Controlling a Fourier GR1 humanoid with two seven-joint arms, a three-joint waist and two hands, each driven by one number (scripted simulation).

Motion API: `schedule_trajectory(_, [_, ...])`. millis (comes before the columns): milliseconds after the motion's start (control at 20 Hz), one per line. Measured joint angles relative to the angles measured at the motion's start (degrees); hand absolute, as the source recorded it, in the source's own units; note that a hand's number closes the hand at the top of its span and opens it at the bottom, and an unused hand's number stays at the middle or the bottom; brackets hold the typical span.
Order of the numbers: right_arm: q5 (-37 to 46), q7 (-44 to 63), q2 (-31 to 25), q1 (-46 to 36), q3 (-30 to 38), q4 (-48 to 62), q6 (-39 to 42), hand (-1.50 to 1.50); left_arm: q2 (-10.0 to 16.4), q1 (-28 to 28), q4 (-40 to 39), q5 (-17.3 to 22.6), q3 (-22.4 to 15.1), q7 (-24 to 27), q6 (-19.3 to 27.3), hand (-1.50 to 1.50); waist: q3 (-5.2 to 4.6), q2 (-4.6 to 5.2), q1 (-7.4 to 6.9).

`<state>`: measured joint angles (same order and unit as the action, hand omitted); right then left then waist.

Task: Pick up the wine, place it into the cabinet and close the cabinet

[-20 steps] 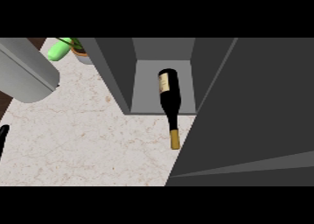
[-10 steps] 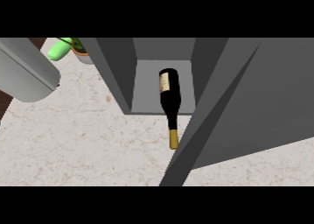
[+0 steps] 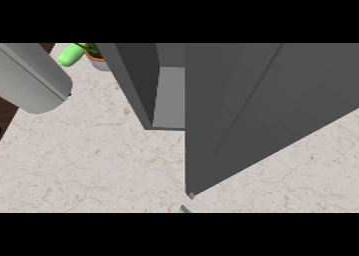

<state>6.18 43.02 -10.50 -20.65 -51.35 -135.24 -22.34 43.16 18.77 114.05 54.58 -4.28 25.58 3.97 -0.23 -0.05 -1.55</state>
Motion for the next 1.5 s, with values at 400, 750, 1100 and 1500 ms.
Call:
schedule_trajectory(400, [-8.24,0.58,5.26,-17.14,5.49,11.43,-6.40,1.50,-1.38,-2.93,-1.06,-0.25,-0.86,-1.86,0.10,-1.50,0.02,0.26,-1.00])
schedule_trajectory(750, [-16.60,-4.13,9.50,-35.83,14.46,31.39,-8.09,1.50,-2.97,-4.63,-1.46,-1.19,-0.49,-3.05,1.27,-1.50,0.11,0.34,-0.98])
schedule_trajectory(1100, [-15.67,-10.99,10.34,-46.28,20.10,48.78,-4.20,1.50,-4.75,-4.60,-1.92,-2.39,0.18,-3.68,1.25,-1.50,0.14,0.25,-0.27])
schedule_trajectory(1500, [-18.03,-19.15,10.53,-50.73,26.41,63.02,2.32,1.50,-6.24,-6.73,-2.32,-3.68,1.32,-5.95,2.07,-1.50,-0.11,-0.27,0.02])
